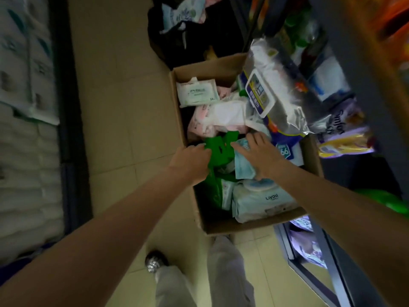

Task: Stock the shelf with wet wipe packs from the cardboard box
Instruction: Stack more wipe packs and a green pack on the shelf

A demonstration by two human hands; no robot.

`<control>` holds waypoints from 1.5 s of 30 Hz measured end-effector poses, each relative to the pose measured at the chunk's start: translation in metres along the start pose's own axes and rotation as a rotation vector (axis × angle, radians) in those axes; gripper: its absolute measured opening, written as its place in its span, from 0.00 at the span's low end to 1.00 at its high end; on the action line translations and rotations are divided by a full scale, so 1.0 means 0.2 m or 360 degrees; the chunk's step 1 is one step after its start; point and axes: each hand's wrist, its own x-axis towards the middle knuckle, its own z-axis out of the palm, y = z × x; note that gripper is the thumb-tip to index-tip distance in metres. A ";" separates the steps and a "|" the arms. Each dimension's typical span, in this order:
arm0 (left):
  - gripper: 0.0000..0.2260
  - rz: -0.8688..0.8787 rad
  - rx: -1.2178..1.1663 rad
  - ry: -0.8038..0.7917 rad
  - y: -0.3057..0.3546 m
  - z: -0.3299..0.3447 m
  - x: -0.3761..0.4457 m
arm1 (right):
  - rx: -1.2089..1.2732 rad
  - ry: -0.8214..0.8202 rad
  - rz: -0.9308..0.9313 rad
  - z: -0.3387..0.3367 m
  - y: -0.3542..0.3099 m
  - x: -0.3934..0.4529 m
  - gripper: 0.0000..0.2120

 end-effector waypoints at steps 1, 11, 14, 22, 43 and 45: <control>0.17 -0.0024 -0.0005 -0.0032 -0.02 0.02 0.01 | -0.0024 0.0030 -0.0038 -0.01 0.00 0.00 0.53; 0.54 0.0134 -0.0225 0.0102 -0.03 -0.44 -0.14 | 0.1260 0.0168 -0.0131 -0.71 0.05 -0.20 0.59; 0.58 0.0043 -0.0164 0.0392 -0.25 -0.68 -0.33 | 0.1353 0.0338 -0.0260 -1.14 0.01 -0.24 0.59; 0.57 -0.0228 -0.0083 0.1085 -0.89 -1.17 -1.27 | 0.0592 0.1058 -0.0640 -2.28 -0.42 -0.51 0.59; 0.40 -0.1138 0.1124 0.2695 -1.73 -0.98 -4.30 | 0.1347 0.2188 -0.2198 -4.11 -2.45 -1.33 0.47; 0.40 -0.1210 0.1123 0.2682 -1.78 -0.89 -4.39 | 0.1330 0.2228 -0.2321 -4.15 -2.63 -1.35 0.48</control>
